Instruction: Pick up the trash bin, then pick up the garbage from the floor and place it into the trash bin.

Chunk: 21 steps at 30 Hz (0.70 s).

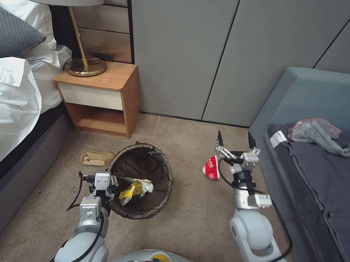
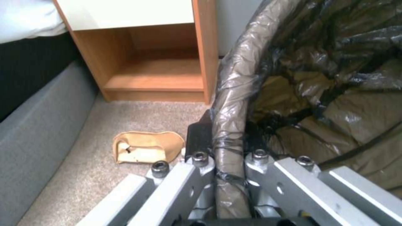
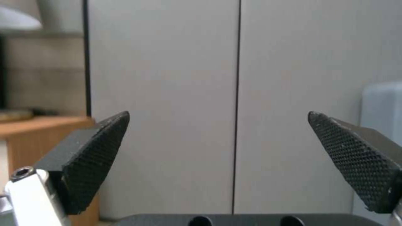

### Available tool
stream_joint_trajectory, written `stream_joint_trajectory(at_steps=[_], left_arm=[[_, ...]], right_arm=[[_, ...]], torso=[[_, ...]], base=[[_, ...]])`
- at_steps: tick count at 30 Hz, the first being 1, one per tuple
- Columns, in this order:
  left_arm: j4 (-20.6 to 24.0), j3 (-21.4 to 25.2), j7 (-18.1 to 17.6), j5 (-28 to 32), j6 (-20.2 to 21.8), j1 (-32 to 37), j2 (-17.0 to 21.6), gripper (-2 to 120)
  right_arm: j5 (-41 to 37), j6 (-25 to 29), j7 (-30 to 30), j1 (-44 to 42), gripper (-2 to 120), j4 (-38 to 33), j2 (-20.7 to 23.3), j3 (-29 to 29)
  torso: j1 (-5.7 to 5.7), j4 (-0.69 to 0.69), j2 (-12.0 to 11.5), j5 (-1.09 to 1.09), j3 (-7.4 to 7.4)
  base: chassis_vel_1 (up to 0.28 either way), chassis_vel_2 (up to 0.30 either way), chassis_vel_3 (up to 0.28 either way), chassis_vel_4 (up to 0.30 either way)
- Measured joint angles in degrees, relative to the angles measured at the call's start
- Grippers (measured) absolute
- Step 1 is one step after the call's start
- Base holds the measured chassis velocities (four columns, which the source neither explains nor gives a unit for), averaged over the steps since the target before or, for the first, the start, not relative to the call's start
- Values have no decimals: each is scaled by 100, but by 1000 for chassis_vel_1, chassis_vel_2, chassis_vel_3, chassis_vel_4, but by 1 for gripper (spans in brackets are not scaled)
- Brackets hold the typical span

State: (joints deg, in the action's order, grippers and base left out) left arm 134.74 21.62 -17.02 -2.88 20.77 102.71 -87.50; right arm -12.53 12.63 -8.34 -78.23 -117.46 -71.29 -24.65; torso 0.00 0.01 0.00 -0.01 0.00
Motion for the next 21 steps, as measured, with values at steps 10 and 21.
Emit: stream_joint_trajectory(at_steps=[10, 21], left_arm=[[-17, 7, 8, -91, -21, 76, -41, 0], [-36, 13, 9, -129, -22, 103, -73, 0]], right_arm=[[-1211, -1358, -234, 1745, 100, 1760, 49, 523], [-1218, -2242, -211, 2718, 100, 3458, 70, 696]], torso=[[0, 0, 0, 1, 0], [0, -3, 0, 1, 1]], base=[[0, 0, 0, 0], [0, 0, 0, 0]])
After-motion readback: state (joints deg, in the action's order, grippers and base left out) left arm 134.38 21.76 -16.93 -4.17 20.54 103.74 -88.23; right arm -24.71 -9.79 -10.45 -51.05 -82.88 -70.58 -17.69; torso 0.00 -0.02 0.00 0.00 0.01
